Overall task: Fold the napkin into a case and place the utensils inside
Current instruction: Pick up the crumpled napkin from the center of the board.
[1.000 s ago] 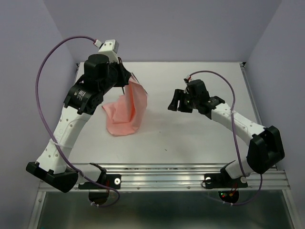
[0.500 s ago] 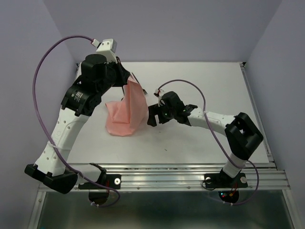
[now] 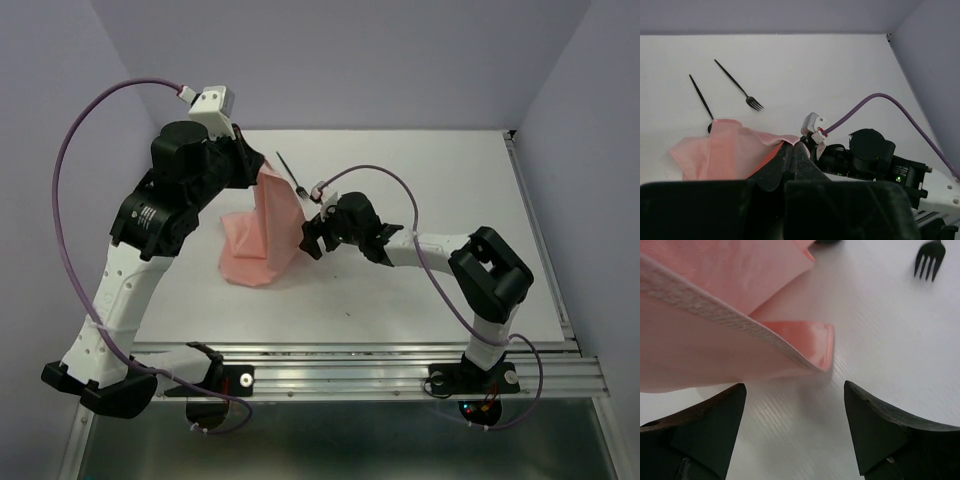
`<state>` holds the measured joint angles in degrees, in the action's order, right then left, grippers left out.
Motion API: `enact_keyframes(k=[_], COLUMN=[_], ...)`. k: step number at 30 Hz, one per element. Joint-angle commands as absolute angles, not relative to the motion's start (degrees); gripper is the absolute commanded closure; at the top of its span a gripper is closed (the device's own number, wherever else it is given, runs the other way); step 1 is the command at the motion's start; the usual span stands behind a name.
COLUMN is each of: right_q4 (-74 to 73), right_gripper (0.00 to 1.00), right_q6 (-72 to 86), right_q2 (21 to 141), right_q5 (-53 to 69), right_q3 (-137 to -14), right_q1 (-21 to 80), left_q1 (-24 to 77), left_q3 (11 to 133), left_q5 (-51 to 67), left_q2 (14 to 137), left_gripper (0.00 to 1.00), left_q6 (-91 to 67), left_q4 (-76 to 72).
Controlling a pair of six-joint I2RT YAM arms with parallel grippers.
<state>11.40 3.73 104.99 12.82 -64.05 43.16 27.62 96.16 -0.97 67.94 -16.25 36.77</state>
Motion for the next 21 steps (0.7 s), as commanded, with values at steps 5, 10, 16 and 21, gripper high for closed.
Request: enact_keyframes(k=[5,10,16,21], right_q4=[28.2,27.6,29.5,29.4], right_gripper=[0.16,0.21,0.31,0.69], right_q6=[-3.9,-3.3,-1.5,-0.3], right_q2=[107.0,107.9,108.9,108.0], right_q5=[25.7,29.1,28.8,26.6], right_q3=[-61.6,-62.8,-63.0,-61.4], right_q1=[43.2,43.2,43.2,43.2], left_q1=[27.2,27.2,27.2,27.2], left_q3=[96.9,96.9,97.2,97.4], left_q5=[-0.8,-1.4,-1.2,-2.6], left_q2=[64.3,64.6,65.2,65.8], left_gripper=[1.00,1.00,1.00,1.00], left_q6=[-14.6,-14.6,-13.9,-14.0], left_q4=[35.8,36.0,35.9,35.9])
